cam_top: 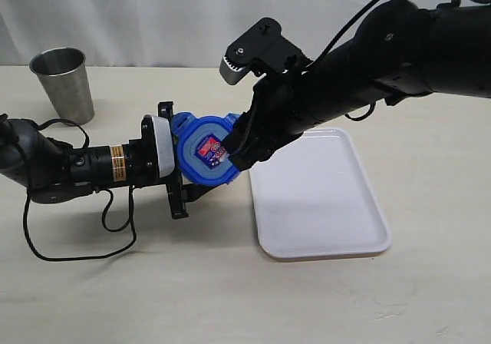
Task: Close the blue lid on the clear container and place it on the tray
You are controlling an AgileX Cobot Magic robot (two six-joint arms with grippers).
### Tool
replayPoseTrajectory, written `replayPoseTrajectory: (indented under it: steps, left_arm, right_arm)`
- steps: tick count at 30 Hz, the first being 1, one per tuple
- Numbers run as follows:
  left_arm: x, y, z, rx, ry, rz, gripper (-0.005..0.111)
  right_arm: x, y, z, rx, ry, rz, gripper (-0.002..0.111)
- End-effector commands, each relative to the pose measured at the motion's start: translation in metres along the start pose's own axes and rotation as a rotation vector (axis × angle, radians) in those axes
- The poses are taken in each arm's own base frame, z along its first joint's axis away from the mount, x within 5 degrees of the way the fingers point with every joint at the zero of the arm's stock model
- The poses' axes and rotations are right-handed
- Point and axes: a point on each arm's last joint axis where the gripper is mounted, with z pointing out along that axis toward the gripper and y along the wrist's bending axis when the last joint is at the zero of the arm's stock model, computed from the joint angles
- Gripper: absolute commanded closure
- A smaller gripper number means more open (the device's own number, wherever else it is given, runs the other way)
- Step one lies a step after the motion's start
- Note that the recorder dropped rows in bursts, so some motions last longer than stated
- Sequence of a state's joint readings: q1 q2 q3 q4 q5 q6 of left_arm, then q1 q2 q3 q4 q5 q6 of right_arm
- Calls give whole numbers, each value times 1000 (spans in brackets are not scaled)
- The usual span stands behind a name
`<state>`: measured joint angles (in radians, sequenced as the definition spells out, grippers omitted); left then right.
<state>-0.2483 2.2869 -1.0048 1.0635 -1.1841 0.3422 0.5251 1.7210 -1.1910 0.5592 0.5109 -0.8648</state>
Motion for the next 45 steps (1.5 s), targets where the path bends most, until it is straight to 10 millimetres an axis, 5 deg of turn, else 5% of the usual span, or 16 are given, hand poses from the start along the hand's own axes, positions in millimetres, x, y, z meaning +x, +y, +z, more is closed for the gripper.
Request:
replayPoseTrajectory:
  steps: [1,11,18,23,28,37,45]
  left_arm:
    - [-4,1,2,-20,-23,-34,107]
    - [-4,1,2,-20,-23,-35,107]
    - [-4,1,2,-25,-22,-61,107]
    - [-4,1,2,-26,-26,-83,107]
    - [-4,2,2,-34,-30,-113,107]
    - [-5,-1,2,-5,-39,-21,107]
    - [-5,0,2,-19,-35,156,107]
  right_arm:
    - [-4,-1,9,-41,26,29,56]
    - [-9,0,22,-146,110,43,57]
    - [6,3,44,-242,223,49,70]
    - [0,0,40,-211,191,22,70]
    - [-27,-10,9,-50,46,41,70]
    - [-43,12,-42,-150,-81,-634,61]
    - [-54,58,-29,-69,6,-1051,62]
